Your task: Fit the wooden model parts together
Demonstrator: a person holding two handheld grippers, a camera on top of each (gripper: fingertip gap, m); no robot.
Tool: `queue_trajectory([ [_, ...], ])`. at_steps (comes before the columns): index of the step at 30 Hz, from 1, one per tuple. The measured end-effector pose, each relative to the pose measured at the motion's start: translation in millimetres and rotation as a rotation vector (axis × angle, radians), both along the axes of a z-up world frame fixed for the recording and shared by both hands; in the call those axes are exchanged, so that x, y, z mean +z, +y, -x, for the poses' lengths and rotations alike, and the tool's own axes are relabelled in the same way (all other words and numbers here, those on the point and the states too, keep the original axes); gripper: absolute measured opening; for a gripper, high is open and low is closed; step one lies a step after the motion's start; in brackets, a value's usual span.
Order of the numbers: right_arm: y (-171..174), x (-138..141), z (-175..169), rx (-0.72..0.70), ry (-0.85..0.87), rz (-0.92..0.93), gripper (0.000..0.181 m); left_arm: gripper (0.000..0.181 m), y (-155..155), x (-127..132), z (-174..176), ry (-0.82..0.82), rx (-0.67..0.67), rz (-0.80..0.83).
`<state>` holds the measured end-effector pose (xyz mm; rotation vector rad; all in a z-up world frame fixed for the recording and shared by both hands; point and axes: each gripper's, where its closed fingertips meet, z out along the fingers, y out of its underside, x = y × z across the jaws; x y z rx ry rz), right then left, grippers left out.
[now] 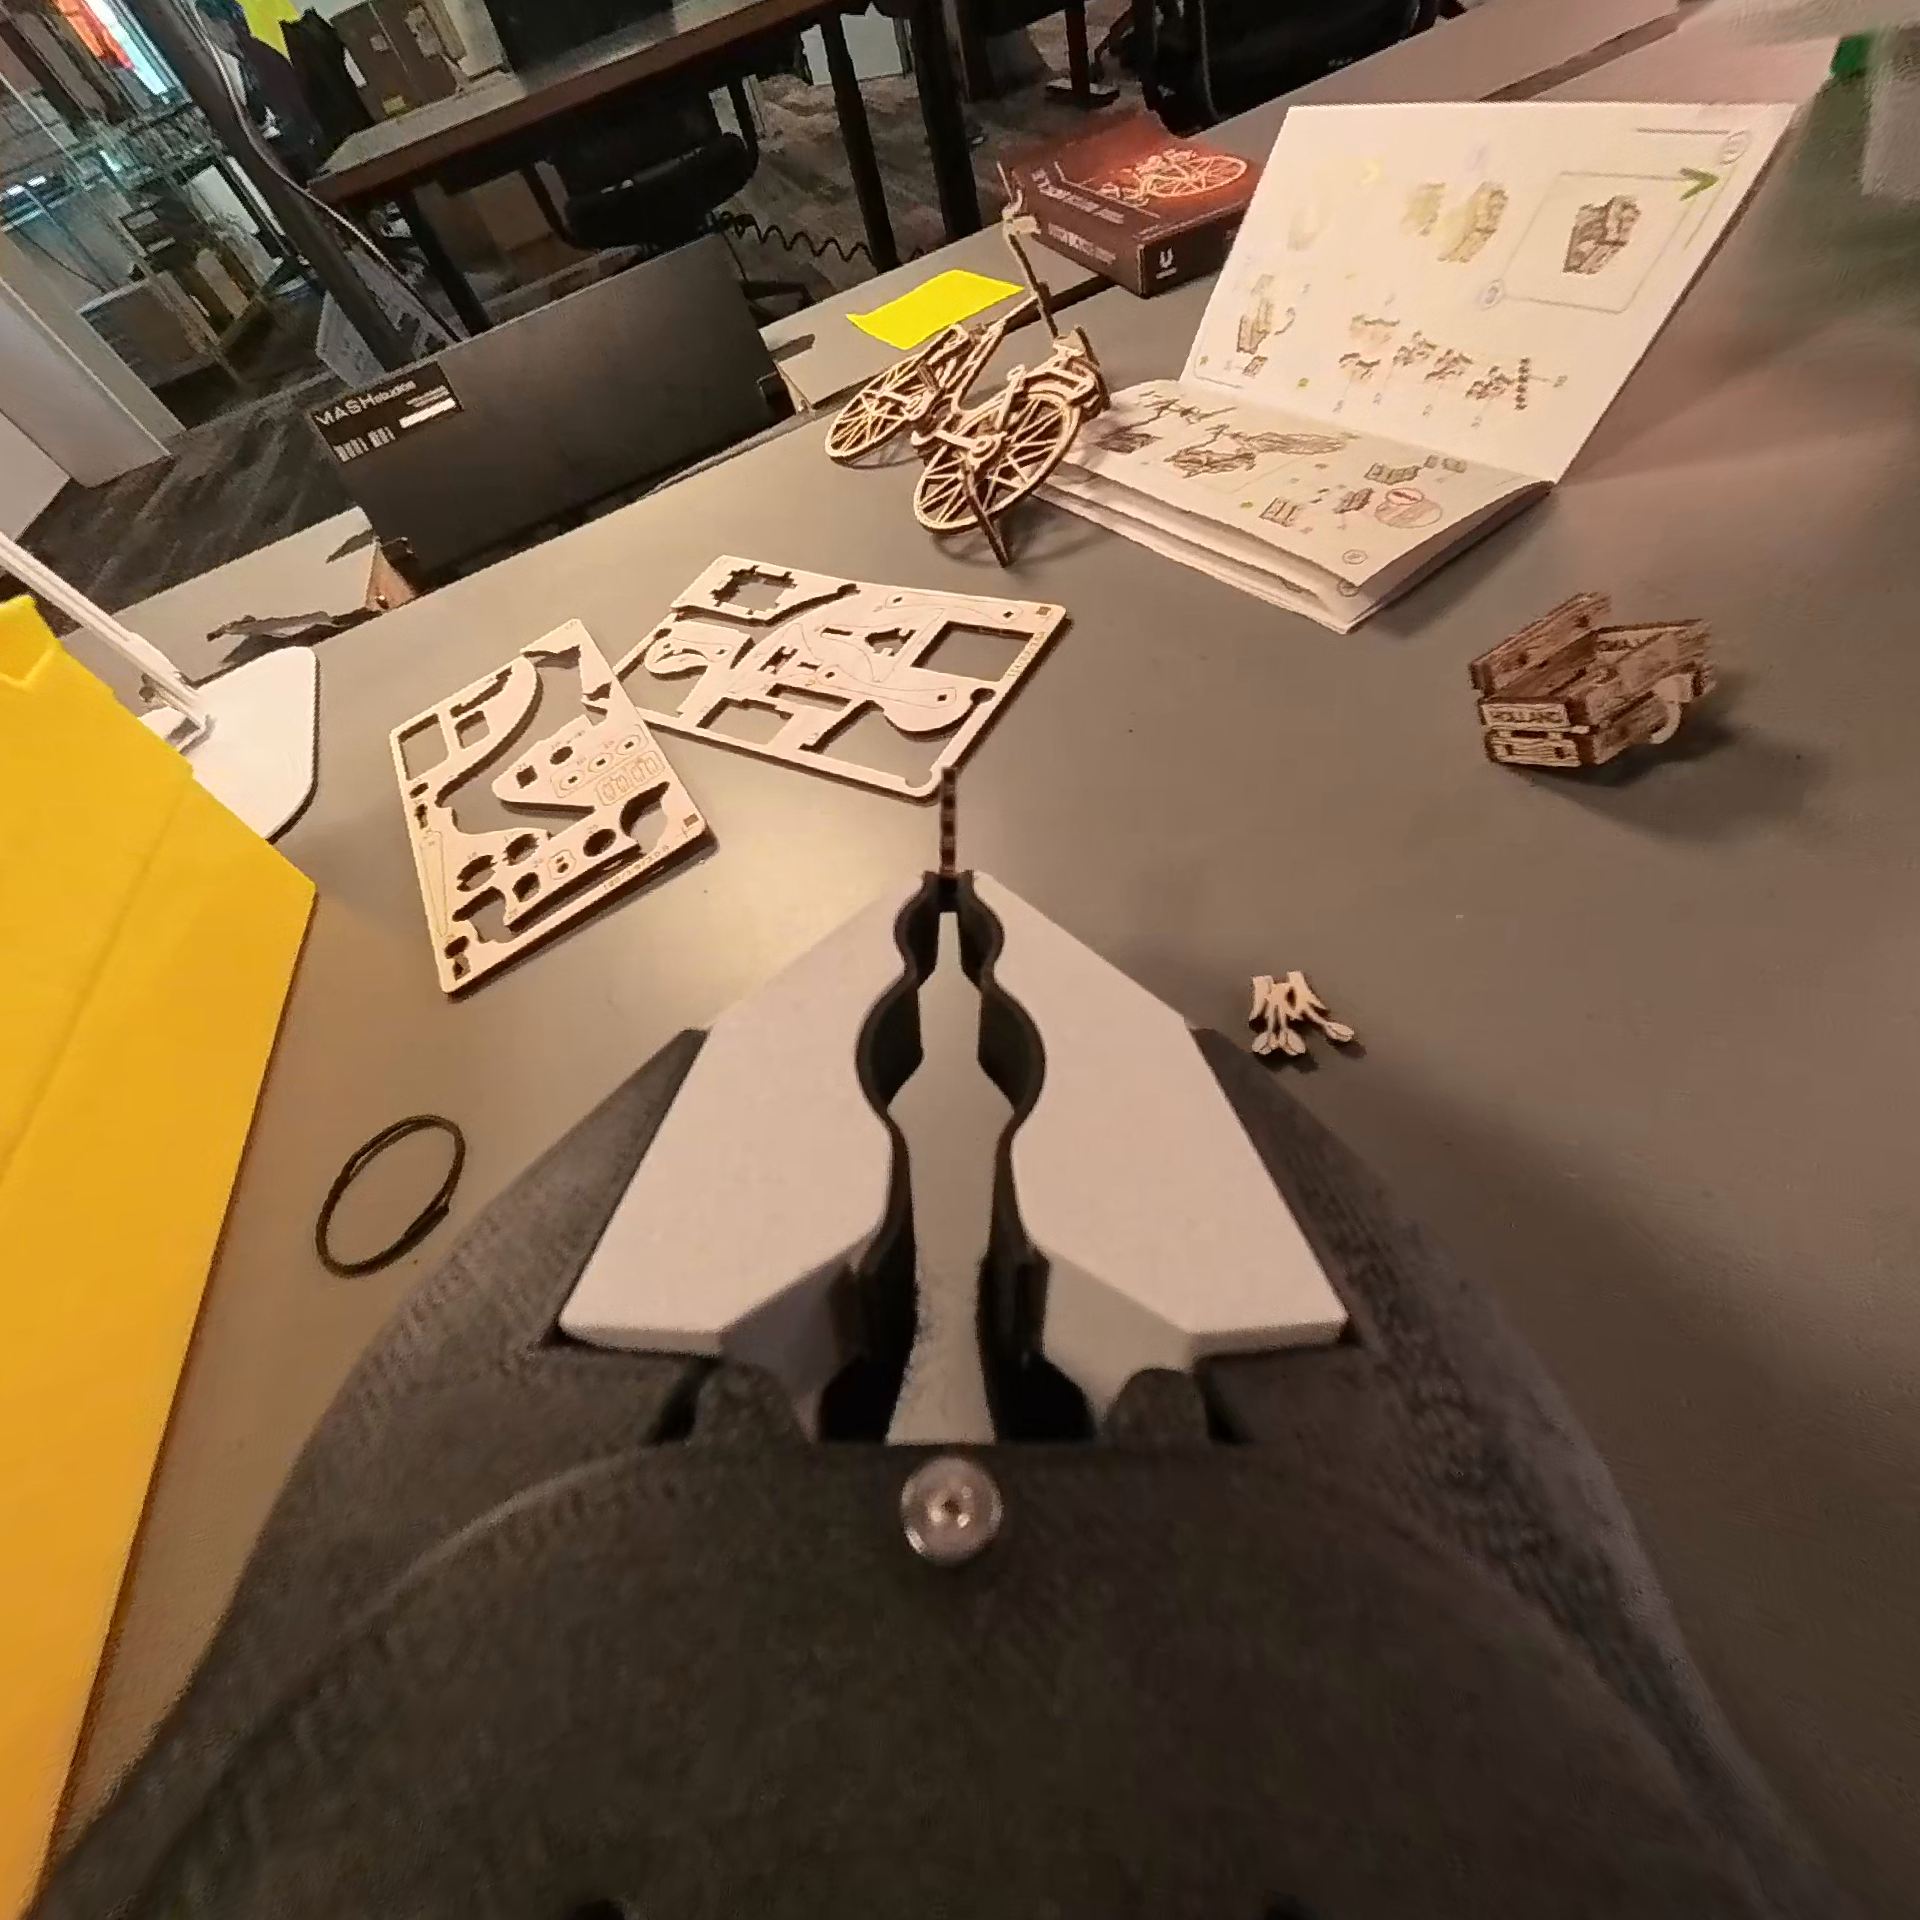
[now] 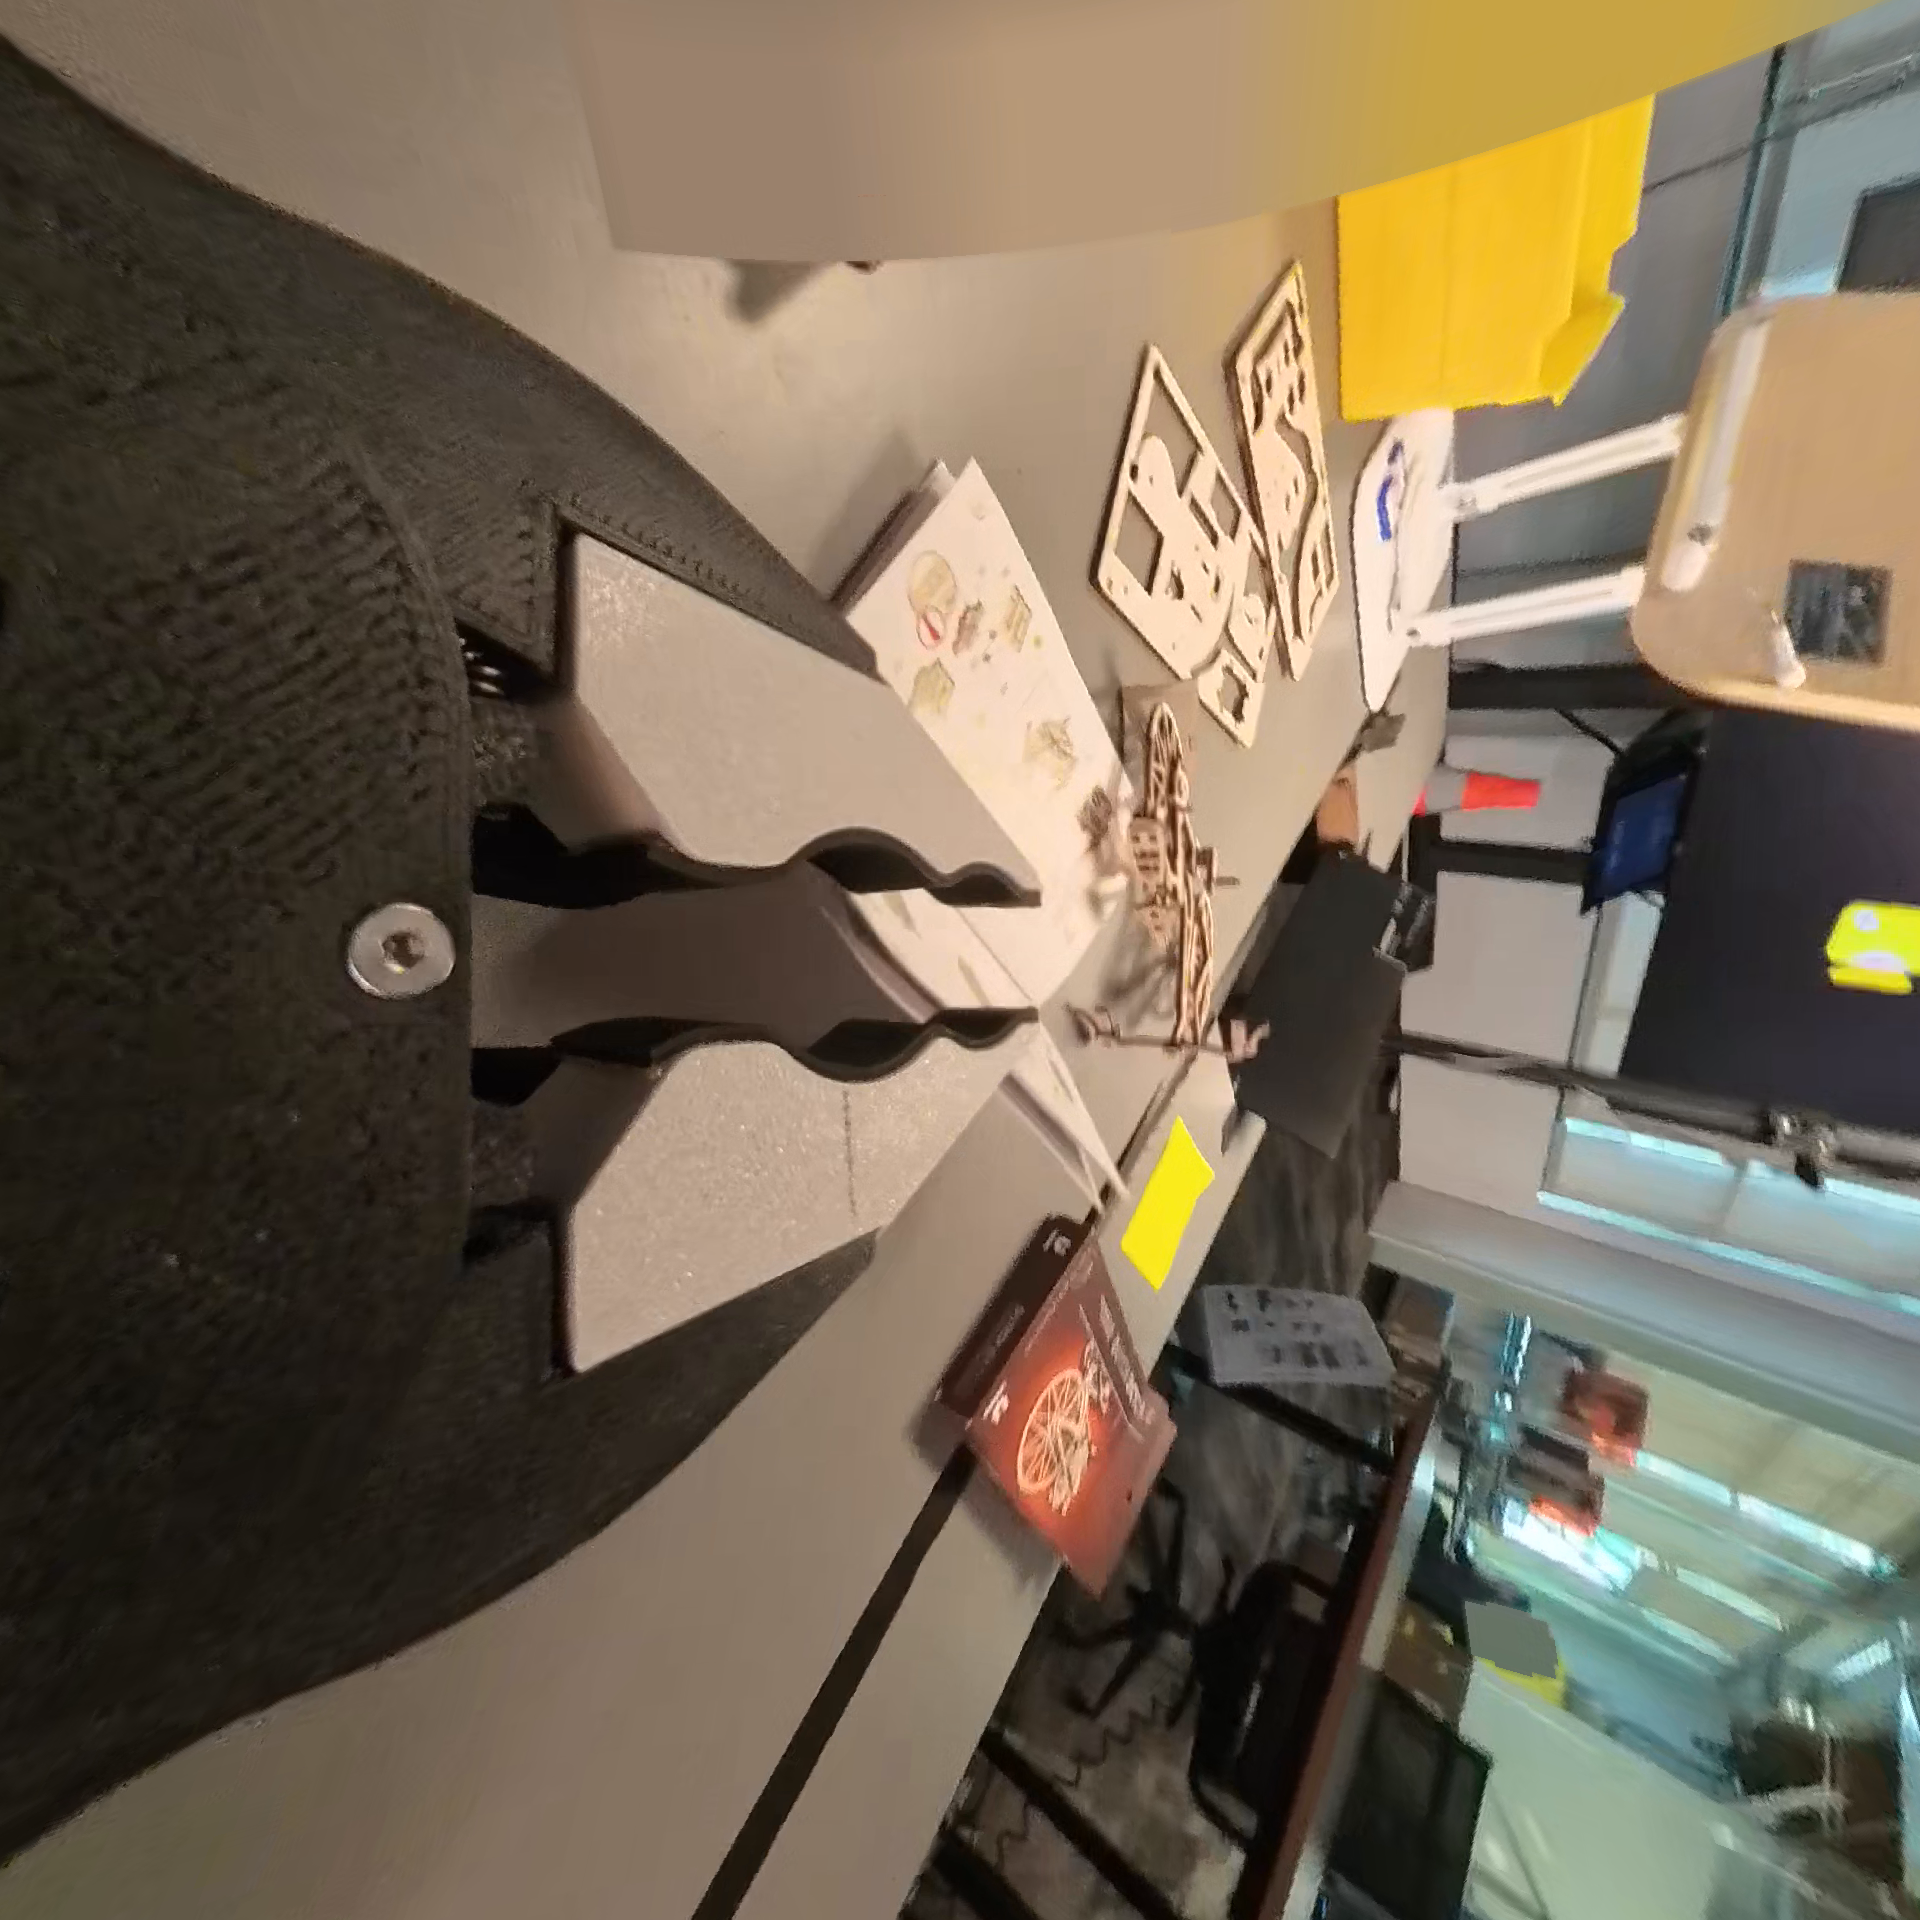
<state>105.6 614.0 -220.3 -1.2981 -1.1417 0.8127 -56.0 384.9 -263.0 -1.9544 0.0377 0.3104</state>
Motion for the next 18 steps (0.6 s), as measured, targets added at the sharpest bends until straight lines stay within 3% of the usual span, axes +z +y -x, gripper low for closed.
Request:
queue_trajectory([
  [12,-7.2,-77.8,-3.6,0.054,-0.541,0.009,0.026,0.001,-0.5,0.0,0.7,-0.007,0.002,-0.003],
  [18,-6.4,-83.0,-8.4,0.06,-0.564,0.093,0.027,0.001,-0.4,-0.9,1.1,-0.009,0.003,0.002],
])
